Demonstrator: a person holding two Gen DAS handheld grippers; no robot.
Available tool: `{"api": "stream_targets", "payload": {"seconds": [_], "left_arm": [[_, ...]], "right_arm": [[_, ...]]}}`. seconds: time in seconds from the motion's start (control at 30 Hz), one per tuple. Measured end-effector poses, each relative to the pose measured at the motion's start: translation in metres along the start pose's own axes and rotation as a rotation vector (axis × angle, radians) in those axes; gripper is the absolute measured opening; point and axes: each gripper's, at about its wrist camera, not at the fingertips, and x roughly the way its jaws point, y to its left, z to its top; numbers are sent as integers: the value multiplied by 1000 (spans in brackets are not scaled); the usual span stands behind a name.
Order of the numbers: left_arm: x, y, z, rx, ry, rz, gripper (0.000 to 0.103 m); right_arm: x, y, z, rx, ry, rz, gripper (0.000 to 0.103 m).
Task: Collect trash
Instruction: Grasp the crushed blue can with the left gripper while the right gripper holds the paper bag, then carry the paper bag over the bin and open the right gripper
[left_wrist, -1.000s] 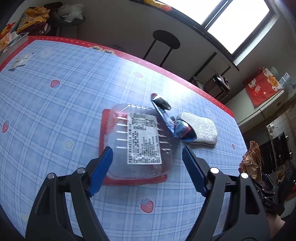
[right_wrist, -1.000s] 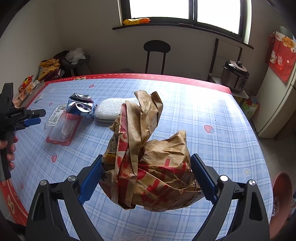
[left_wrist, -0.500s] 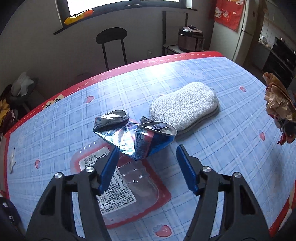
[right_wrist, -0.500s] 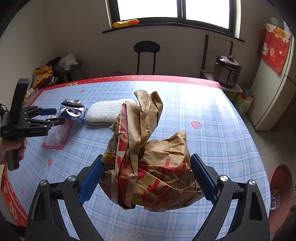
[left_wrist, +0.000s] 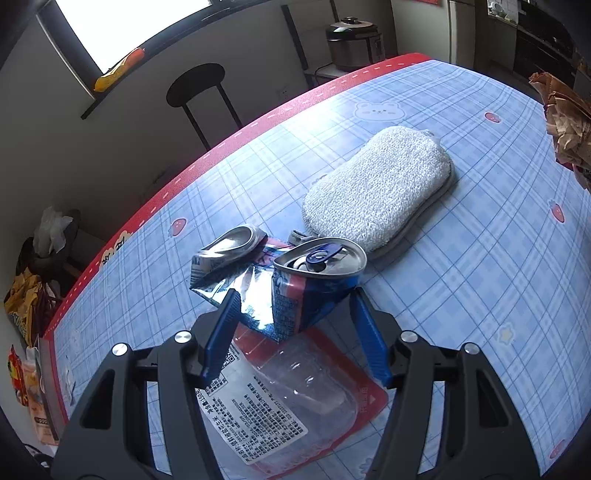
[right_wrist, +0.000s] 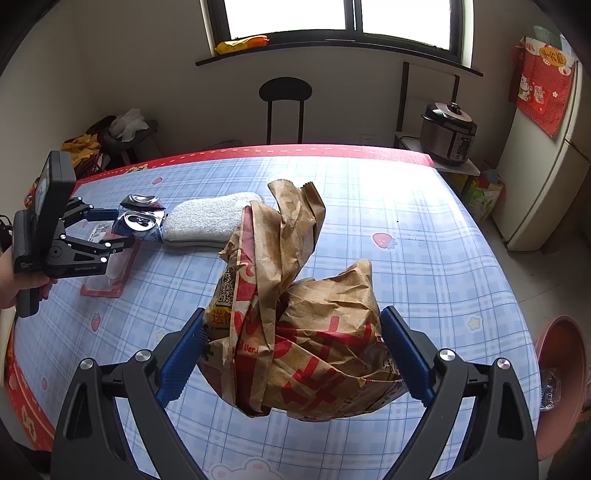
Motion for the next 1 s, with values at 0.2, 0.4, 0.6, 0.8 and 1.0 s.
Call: {"api": "stream_targets", "payload": {"seconds": [0.2, 0.4, 0.6, 0.8, 1.0], "left_arm": [[1, 4, 4, -46, -20, -43, 73], [9, -1, 10, -53, -18, -63, 74], [22, -10, 15, -26, 7, -36, 74], [18, -7, 16, -58, 3, -28, 57], [-13, 7, 16, -122, -87, -61, 57]], "right_arm": [[0, -3, -1, 9, 7, 2, 90], [0, -3, -1, 14, 15, 1, 90], [2, -5, 1, 25, 19, -1, 90], [2, -5, 1, 32, 14, -3, 90], [-5, -8, 1, 59, -10, 9, 90]]}}
